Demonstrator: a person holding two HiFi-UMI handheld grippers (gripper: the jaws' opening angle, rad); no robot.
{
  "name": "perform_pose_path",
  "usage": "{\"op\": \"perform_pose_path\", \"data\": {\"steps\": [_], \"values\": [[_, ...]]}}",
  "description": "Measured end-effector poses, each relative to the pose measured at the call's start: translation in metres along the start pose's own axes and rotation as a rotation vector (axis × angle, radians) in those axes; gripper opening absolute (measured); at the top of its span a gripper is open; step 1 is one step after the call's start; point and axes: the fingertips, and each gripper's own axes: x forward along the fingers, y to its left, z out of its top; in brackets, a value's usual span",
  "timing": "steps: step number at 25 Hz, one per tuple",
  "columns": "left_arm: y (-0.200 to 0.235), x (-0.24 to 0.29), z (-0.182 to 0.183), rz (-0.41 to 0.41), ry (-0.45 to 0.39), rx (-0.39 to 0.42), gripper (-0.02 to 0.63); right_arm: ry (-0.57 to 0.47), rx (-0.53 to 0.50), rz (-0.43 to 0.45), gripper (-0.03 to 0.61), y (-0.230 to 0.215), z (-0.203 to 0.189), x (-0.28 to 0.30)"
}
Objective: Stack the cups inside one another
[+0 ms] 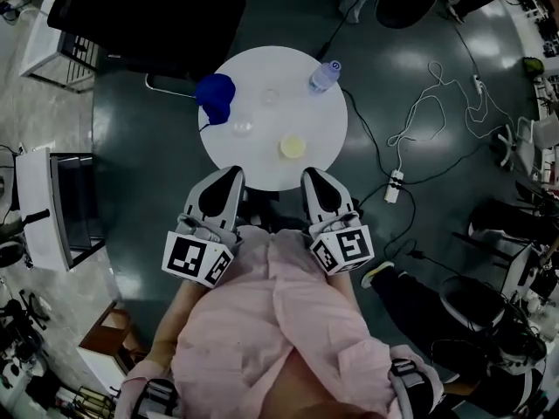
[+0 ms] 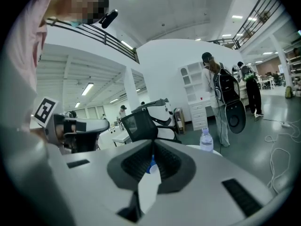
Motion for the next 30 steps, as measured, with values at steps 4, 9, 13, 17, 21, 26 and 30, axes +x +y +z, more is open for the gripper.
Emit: {"op": "perform_pose_path", "data": {"steps": [4, 9, 13, 17, 21, 26, 30], "values": [[-0.001, 0.016, 0.003, 0.033, -0.021, 0.002, 0.018, 0.000, 0.002, 0.031, 0.034, -0.019, 0.007, 0.011], [-0.002, 0.022, 0.004, 0.103, -0.059, 0.004, 0.018, -0.002, -0.016, 0.089, 0.034, -0.034, 0.014, 0.019], [0.001, 0.024, 0.002, 0.159, -0.078, -0.004, 0.018, 0.015, -0.036, 0.132, 0.034, -0.042, 0.015, 0.027], [0.007, 0.028, -0.002, 0.193, -0.082, -0.025, 0.018, 0.039, -0.038, 0.151, 0.034, -0.048, 0.012, 0.036], [0.006, 0.033, -0.004, 0.198, -0.075, -0.032, 0.018, 0.045, -0.037, 0.147, 0.034, -0.054, 0.011, 0.035], [0.002, 0.041, -0.005, 0.181, -0.067, -0.028, 0.018, 0.042, -0.008, 0.122, 0.034, -0.064, 0.010, 0.030], [0.002, 0.046, -0.003, 0.162, -0.057, -0.023, 0.018, 0.036, 0.010, 0.095, 0.034, -0.070, 0.010, 0.029]]}}
